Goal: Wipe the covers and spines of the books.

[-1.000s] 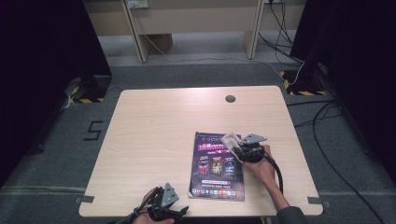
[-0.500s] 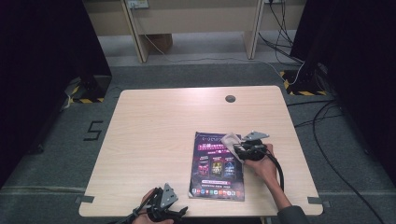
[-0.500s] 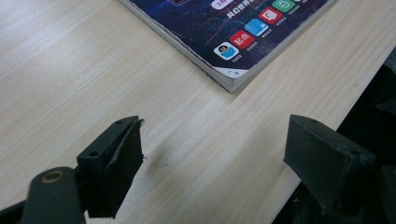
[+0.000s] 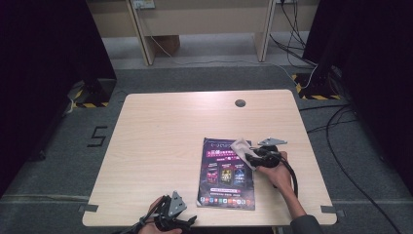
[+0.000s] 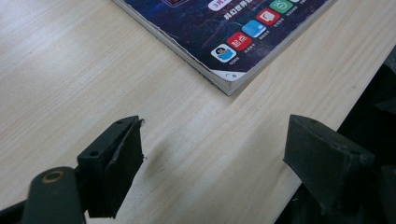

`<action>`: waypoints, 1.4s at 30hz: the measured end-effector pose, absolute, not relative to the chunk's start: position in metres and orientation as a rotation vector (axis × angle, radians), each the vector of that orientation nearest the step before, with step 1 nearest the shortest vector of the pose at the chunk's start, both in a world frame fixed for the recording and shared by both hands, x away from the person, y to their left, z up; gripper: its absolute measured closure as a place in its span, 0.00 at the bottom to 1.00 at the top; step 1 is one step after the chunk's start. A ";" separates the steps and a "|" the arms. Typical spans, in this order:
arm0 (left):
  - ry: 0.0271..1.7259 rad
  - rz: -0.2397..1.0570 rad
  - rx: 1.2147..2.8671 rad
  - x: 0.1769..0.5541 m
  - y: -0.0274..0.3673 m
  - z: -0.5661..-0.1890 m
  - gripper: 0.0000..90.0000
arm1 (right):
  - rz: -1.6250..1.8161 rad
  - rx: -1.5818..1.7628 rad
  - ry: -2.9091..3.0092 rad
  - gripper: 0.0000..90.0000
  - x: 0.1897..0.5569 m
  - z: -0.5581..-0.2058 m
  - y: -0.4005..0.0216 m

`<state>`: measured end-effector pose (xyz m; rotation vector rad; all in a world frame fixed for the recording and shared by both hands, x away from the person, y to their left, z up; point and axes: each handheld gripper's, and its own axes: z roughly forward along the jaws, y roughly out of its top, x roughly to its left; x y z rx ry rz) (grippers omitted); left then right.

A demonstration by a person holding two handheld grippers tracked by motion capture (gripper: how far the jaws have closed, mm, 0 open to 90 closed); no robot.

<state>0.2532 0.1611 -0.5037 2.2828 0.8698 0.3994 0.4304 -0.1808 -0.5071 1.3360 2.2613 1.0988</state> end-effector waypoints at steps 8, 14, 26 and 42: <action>0.867 0.398 2.283 0.253 0.162 -0.503 0.21 | 1.118 1.331 2.300 0.86 0.428 -0.502 -0.183; 0.866 0.397 2.283 0.253 0.162 -0.503 0.21 | 1.122 1.301 2.290 0.90 0.425 -0.493 -0.181; 0.863 0.395 2.287 0.253 0.162 -0.503 0.21 | 1.261 1.302 2.188 0.91 0.419 -0.466 -0.193; 0.862 0.395 2.283 0.253 0.162 -0.502 0.21 | 1.382 1.366 1.944 0.91 0.409 -0.420 -0.258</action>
